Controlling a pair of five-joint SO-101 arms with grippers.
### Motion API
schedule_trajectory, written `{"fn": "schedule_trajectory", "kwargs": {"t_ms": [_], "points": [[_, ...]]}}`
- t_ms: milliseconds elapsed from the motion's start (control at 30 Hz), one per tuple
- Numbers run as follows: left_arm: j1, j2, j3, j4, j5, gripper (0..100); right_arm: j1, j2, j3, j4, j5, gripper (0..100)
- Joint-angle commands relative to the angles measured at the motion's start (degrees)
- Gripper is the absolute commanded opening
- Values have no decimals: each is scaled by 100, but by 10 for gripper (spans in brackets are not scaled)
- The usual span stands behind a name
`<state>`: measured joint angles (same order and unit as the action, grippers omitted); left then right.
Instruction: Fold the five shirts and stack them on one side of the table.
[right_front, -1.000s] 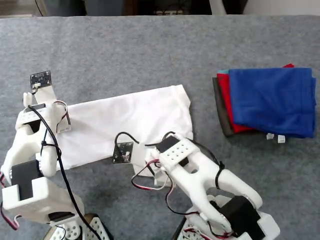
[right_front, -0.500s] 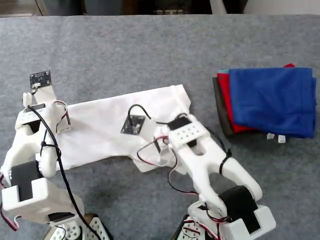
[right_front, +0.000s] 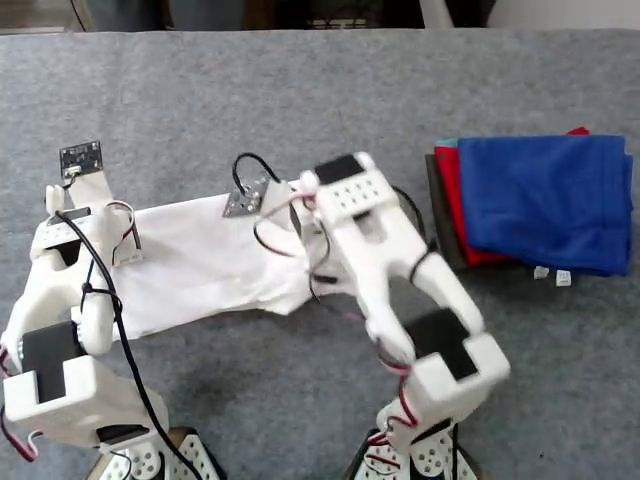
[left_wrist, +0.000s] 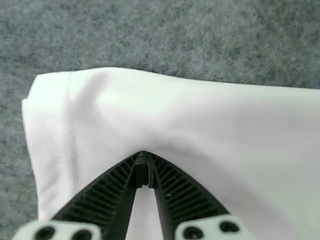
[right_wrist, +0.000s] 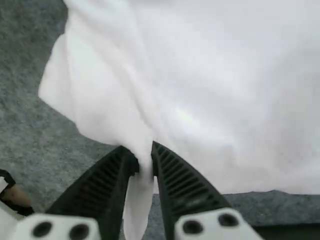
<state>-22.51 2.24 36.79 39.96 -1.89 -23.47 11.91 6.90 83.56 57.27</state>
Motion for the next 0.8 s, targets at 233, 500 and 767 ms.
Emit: {"fn": "schedule_trajectory", "kwargs": {"t_ms": [233, 500, 767], "points": [[-4, -79, 22, -141, 9, 29, 35, 1798, -2897, 440, 281, 15], [-4, -79, 22, -141, 9, 29, 18, 2325, -3846, 985, 264, 136], [-4, -79, 22, -141, 0, 29, 167, 2316, -4532, 1389, 123, 289]]}}
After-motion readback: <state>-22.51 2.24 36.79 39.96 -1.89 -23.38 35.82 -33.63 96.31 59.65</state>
